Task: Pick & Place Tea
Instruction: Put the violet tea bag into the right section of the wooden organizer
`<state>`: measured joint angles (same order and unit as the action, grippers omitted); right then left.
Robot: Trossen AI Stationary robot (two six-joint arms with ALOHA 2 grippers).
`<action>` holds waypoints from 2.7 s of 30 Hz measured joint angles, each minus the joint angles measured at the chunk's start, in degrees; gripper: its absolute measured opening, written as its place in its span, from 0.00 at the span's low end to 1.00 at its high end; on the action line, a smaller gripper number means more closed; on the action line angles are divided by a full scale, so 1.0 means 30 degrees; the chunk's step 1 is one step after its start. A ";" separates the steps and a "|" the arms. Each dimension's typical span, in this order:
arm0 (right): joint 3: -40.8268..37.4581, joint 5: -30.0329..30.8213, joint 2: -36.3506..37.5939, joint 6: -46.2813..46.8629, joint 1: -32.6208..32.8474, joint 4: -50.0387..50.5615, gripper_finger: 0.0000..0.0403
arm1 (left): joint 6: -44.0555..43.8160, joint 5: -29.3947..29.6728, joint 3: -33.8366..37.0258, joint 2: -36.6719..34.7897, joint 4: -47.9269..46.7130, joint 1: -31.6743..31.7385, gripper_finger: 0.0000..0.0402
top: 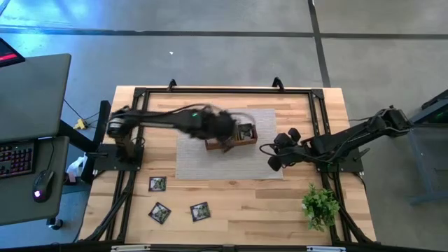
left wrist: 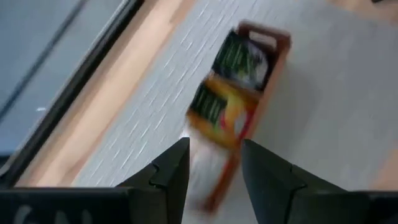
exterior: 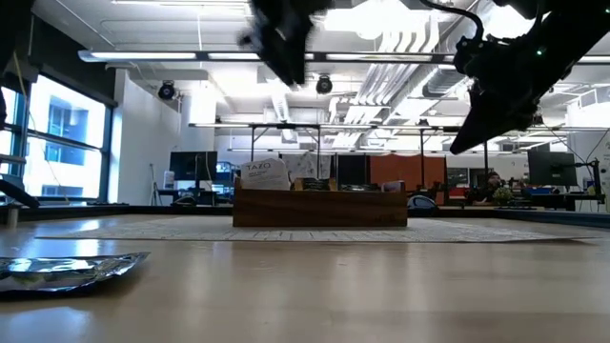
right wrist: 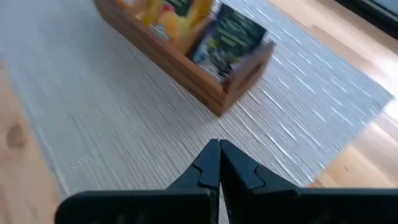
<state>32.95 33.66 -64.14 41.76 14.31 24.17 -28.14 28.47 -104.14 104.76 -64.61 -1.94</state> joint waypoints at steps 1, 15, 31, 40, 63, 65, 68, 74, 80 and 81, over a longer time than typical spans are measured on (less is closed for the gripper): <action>0.0000 -0.0030 0.0000 -0.0390 0.0000 -0.0345 0.00 | -0.0699 0.0597 0.0007 -0.0451 -0.0730 -0.0595 0.35; 0.0000 -0.2778 -0.2567 -0.5835 0.1294 -1.0896 0.01 | -1.3747 0.0599 0.7045 -0.4876 -0.4176 -0.8748 0.35; 0.5641 -0.9954 -1.4445 -0.9365 0.1282 -1.9711 0.00 | -0.9181 -0.6309 1.3447 -0.4886 0.6038 -1.0961 0.35; 1.2049 -1.2341 -1.7705 -1.1951 0.1866 -1.2410 0.00 | -0.5327 -0.9644 1.7440 -0.4857 1.9067 -0.9915 0.35; 1.2174 -1.1368 -1.7653 -1.2569 0.1749 -1.0420 0.02 | -0.5712 -1.1649 1.8635 0.0913 2.7108 -0.9045 0.35; 1.2174 -1.1210 -1.7311 -1.2371 0.1749 -0.9395 0.01 | -0.5596 -1.0828 1.8658 0.0996 2.7611 -0.8275 0.35; 1.2167 -1.0498 -1.6705 -1.1745 0.1749 -0.7594 0.00 | -0.5487 -0.8168 1.8704 0.1020 2.8097 -0.7162 0.35; 1.2174 -0.8460 -1.5513 -1.0329 0.1814 -0.3656 0.02 | -0.5239 -0.4854 1.8687 0.1164 2.9894 -0.5483 0.35; 1.1950 -0.5834 -1.5652 -0.9106 0.1559 -0.1410 0.01 | -0.4052 -0.4771 1.7807 -0.0194 2.8980 -0.5076 0.35; 1.1743 -0.5494 -1.5657 -0.9068 0.1438 -0.1468 0.01 | -0.4070 -0.4541 1.7590 -0.0557 2.8353 -0.5057 0.35</action>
<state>68.18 17.18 -111.11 14.55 18.62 19.77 -40.35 14.85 -51.37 103.09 20.45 -17.11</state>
